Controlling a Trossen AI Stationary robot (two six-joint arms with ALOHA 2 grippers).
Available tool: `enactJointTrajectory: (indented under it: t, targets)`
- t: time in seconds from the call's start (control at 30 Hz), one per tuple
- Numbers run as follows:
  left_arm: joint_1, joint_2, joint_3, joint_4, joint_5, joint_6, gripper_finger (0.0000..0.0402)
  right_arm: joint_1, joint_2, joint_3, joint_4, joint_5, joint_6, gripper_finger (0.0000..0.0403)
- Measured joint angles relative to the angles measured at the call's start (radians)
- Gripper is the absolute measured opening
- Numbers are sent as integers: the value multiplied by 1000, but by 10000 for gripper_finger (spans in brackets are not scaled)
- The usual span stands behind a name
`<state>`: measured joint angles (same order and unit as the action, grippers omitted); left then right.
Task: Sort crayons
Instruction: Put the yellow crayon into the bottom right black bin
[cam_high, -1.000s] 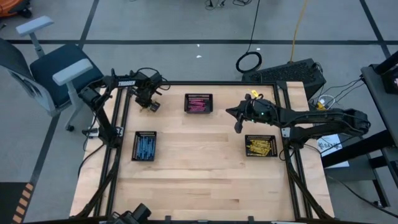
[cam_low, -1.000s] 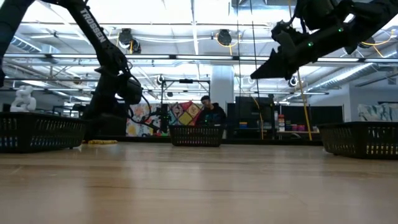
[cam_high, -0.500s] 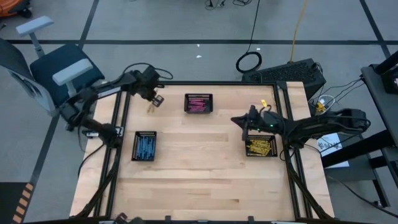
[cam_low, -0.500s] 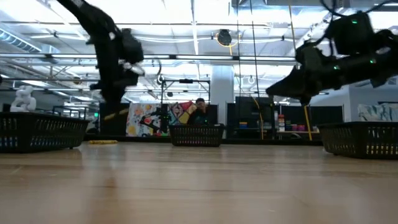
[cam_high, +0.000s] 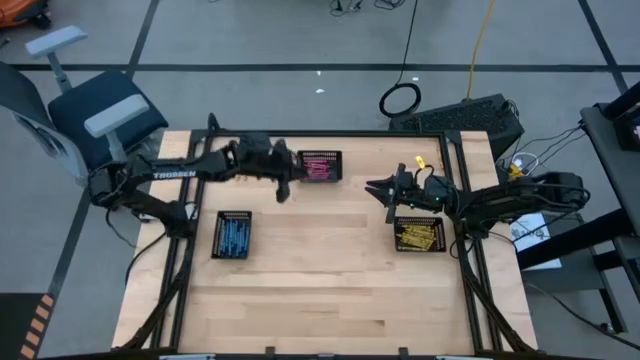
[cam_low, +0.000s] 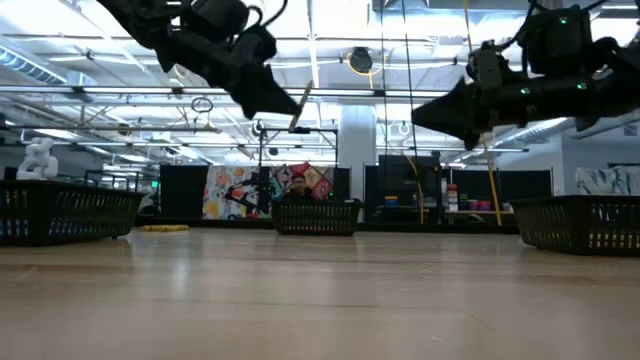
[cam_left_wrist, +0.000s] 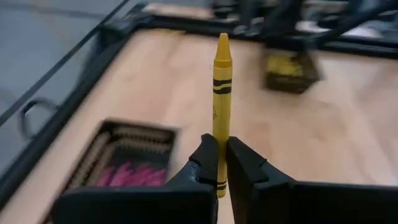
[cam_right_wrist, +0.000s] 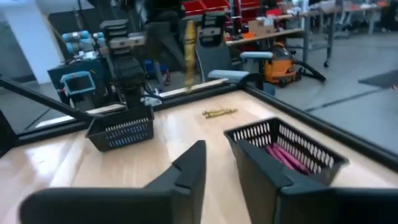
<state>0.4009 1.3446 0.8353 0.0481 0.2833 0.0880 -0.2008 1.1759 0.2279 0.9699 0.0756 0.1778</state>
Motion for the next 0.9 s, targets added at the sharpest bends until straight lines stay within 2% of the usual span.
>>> enactJointTrajectory:
  t: [0.13,0.37,0.6,0.7,0.9]
  targets:
    - [-94,46,-34,262,8,-4,10,1,52,55,45,-28,-42,107]
    - [-189,185,-38,501,11,-3,10,1,210,222,127,-87,-42,133]
    - [-201,242,-31,520,4,-11,10,0,326,345,87,-223,-128,156]
    - [-201,241,-31,516,6,-11,10,-1,321,349,63,-249,-156,157]
    - [-198,240,-31,504,-3,-9,10,-9,241,349,-133,-268,-189,157]
